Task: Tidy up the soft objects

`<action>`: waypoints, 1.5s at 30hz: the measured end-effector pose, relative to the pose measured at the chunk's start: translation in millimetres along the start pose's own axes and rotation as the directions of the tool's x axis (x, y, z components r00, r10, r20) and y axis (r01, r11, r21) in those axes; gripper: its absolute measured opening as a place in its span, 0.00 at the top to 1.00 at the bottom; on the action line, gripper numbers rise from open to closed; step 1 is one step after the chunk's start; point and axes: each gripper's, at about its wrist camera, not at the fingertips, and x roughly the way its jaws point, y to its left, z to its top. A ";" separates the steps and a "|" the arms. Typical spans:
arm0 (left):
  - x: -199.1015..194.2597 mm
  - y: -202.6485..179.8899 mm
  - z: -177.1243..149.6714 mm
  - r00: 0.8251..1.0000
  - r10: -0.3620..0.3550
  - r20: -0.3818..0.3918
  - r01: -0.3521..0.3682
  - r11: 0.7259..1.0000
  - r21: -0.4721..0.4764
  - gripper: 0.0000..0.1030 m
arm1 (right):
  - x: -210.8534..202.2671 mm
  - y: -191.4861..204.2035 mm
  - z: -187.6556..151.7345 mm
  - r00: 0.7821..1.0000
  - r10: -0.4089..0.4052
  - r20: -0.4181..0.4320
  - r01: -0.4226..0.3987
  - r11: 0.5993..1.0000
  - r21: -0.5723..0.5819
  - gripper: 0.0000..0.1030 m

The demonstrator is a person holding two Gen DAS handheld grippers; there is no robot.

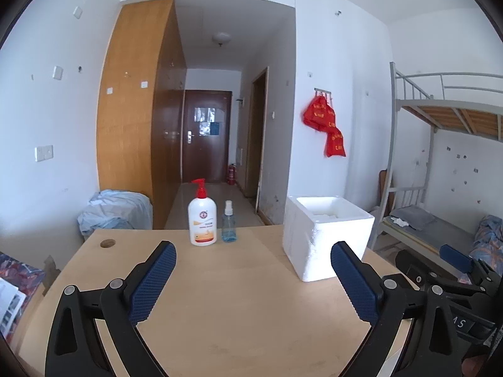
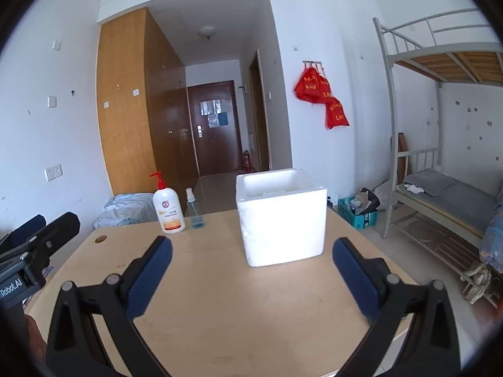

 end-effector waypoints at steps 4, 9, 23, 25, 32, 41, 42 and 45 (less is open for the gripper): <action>-15.8 11.4 -2.8 0.995 0.091 0.048 -0.092 0.996 0.004 0.04 | -5.5 14.8 -0.6 0.999 0.041 0.035 -0.040 0.999 -0.023 0.00; -32.2 39.6 -8.1 0.970 0.228 0.086 -0.226 0.974 -0.029 0.00 | -8.7 46.1 -5.5 0.988 0.134 0.080 -0.127 0.989 -0.081 0.00; -43.1 80.1 -22.1 0.938 0.340 0.069 -0.334 0.938 -0.089 0.00 | -0.4 78.6 -9.8 0.974 0.212 0.075 -0.203 0.972 -0.116 0.00; -42.3 79.5 -22.7 0.937 0.342 0.066 -0.336 0.938 -0.088 0.00 | -0.1 80.3 -9.7 0.976 0.204 0.071 -0.194 0.973 -0.121 0.00; -39.4 80.7 -20.2 0.936 0.347 0.066 -0.340 0.936 -0.092 0.00 | 1.1 80.8 -11.6 0.978 0.201 0.061 -0.192 0.974 -0.120 0.00; -40.4 79.8 -19.8 0.928 0.366 0.069 -0.360 0.929 -0.091 0.00 | -0.4 83.7 -12.2 0.979 0.196 0.060 -0.188 0.975 -0.123 0.00; -40.5 79.8 -19.8 0.926 0.370 0.070 -0.364 0.927 -0.092 0.00 | 0.4 83.7 -12.3 0.979 0.198 0.057 -0.190 0.974 -0.122 0.00; -40.0 78.6 -19.4 0.926 0.371 0.070 -0.365 0.927 -0.089 0.00 | 0.6 83.6 -12.7 0.979 0.195 0.058 -0.187 0.974 -0.125 0.00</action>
